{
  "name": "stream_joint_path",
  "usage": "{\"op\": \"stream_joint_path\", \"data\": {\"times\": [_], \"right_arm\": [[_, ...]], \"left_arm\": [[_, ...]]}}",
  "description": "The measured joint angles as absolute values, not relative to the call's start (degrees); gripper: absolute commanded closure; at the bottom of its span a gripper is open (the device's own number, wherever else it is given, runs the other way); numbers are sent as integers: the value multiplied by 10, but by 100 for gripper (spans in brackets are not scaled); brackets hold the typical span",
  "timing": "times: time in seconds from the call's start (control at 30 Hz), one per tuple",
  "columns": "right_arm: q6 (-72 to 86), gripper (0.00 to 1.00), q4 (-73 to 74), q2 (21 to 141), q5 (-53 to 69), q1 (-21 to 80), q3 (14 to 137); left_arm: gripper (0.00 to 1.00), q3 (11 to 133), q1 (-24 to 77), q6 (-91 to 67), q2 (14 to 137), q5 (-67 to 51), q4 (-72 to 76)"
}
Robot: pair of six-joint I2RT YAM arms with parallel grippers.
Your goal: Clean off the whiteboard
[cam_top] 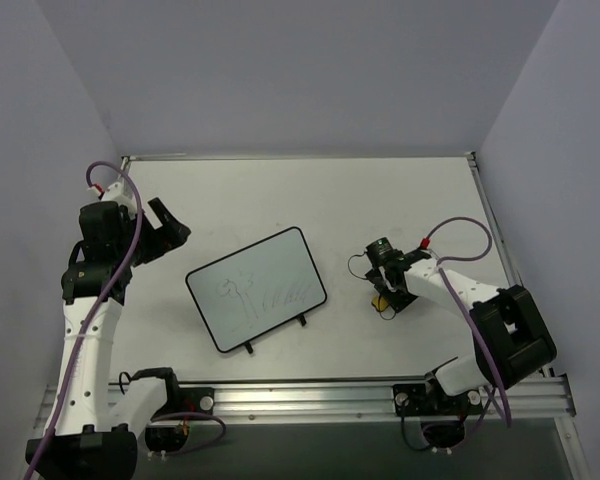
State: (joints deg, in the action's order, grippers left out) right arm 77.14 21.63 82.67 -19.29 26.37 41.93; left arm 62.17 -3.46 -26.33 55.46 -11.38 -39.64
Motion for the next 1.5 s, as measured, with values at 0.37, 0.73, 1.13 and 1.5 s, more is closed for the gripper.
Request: {"op": "stream_joint_path", "data": {"times": [0.37,0.73,1.13,1.5], "right_arm": [[797,39,210,849,-184,291,422],[793,68,207,846,-185,284,415],[663,100,197,846,-170,267,441],[420,100,44,742,-60,345,516]], "left_arm": [[6,622,-35,-263,554,-114,-396],[6,622,-35,-263,554,-118,-396],[6,621,-35,-263,554,-118,-396],[4,606,-36,-282,561,-100,-396]]}}
